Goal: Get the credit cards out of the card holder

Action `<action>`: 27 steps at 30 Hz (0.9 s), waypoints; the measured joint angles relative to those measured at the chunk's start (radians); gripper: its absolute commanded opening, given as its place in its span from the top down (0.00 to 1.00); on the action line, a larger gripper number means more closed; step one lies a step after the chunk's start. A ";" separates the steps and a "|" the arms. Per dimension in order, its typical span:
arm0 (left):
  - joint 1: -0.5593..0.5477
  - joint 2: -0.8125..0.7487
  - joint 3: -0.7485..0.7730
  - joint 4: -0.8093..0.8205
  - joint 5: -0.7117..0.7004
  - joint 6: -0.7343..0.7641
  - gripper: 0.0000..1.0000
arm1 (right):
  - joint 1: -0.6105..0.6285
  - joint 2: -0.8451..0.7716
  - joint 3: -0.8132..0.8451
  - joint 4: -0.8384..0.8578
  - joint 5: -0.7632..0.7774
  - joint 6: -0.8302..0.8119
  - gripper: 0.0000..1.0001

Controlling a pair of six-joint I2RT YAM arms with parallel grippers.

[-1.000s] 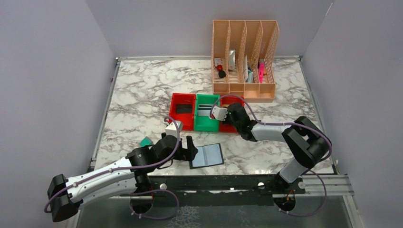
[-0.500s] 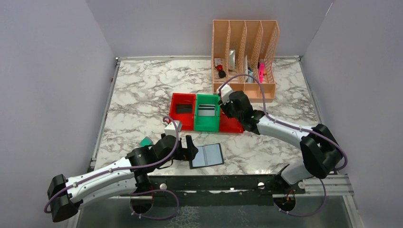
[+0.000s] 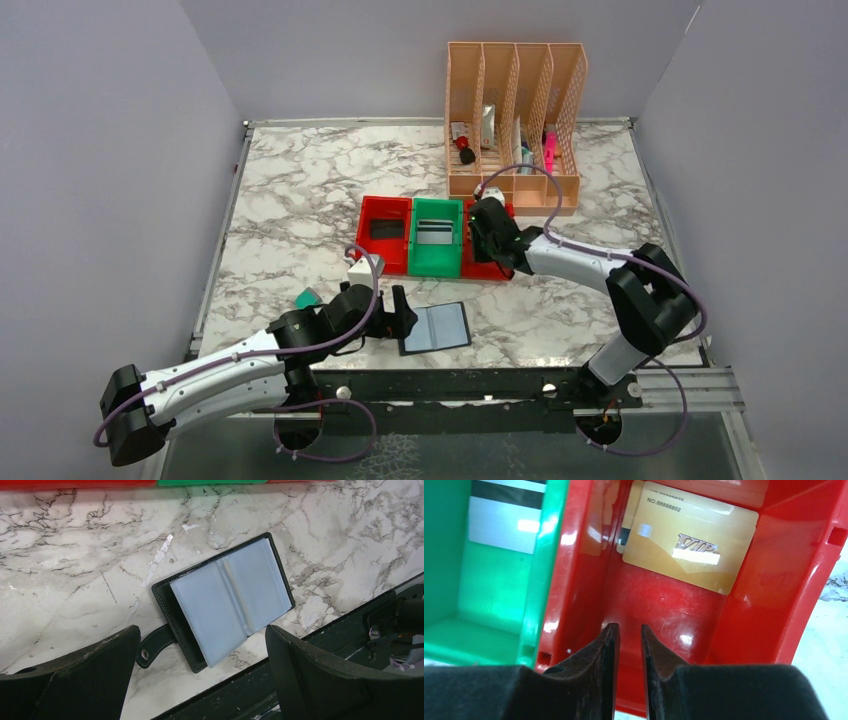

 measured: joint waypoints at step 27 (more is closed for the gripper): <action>0.000 0.032 0.000 0.001 0.002 -0.011 0.01 | -0.020 0.180 0.050 0.130 0.168 0.134 0.70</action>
